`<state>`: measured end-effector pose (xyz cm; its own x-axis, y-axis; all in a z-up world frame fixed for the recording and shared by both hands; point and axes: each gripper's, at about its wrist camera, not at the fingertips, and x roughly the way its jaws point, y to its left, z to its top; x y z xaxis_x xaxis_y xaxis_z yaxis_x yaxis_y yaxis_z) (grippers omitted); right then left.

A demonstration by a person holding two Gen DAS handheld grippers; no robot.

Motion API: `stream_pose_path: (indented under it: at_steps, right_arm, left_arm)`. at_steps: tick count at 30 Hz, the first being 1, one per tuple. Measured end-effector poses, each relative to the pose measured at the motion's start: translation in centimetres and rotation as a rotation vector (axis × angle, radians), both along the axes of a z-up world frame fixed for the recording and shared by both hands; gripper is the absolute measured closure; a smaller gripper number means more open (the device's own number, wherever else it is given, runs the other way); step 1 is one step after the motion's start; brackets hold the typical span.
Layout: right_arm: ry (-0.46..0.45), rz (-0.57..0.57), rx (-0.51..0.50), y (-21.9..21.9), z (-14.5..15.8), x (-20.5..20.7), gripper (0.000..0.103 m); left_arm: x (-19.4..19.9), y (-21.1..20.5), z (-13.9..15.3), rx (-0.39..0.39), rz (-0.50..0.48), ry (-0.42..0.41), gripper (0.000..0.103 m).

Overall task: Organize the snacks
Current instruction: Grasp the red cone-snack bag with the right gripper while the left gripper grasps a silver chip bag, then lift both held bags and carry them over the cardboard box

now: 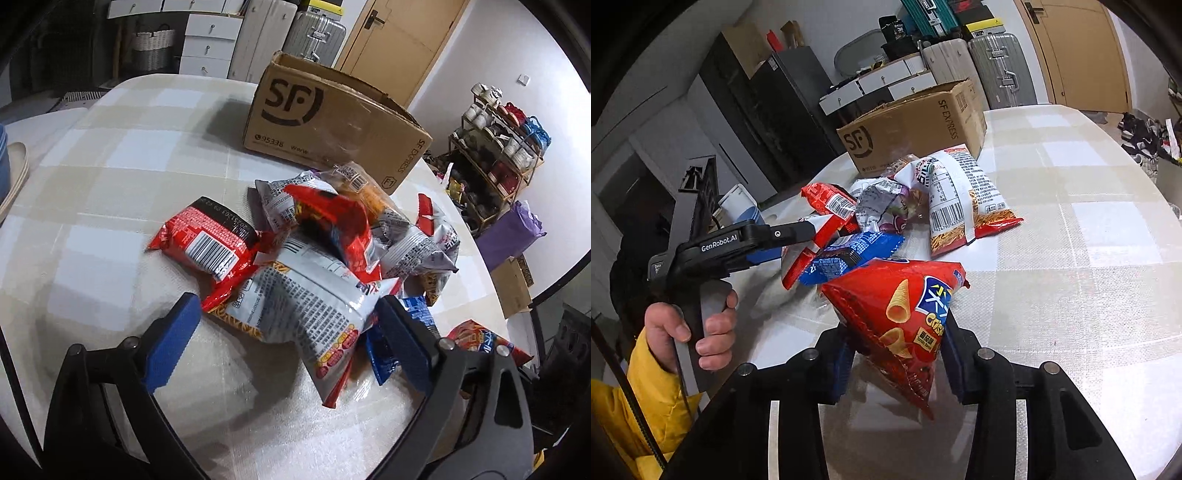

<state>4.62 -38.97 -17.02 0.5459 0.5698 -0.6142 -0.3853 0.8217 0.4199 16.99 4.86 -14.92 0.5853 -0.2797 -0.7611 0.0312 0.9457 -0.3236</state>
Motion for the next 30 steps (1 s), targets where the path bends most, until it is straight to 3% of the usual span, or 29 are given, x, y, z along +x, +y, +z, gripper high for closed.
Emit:
stream_pose_path:
  at_steps: [8, 11, 30]
  right_arm:
    - [0.001, -0.008, -0.004, -0.4, -1.0, -0.5, 0.06]
    - [-0.001, -0.012, -0.002, -0.5, -1.1, -0.4, 0.06]
    - [-0.003, -0.008, 0.006, -0.3, -0.9, -0.3, 0.06]
  left_arm:
    - [-1.6, -0.4, 0.2, 0.041, -0.007, -0.036, 0.025]
    - [-2.2, -0.3, 0.4, 0.014, -0.032, -0.043, 0.066]
    - [-6.8, 2.0, 1.7, -0.007, -0.035, -0.065, 0.07]
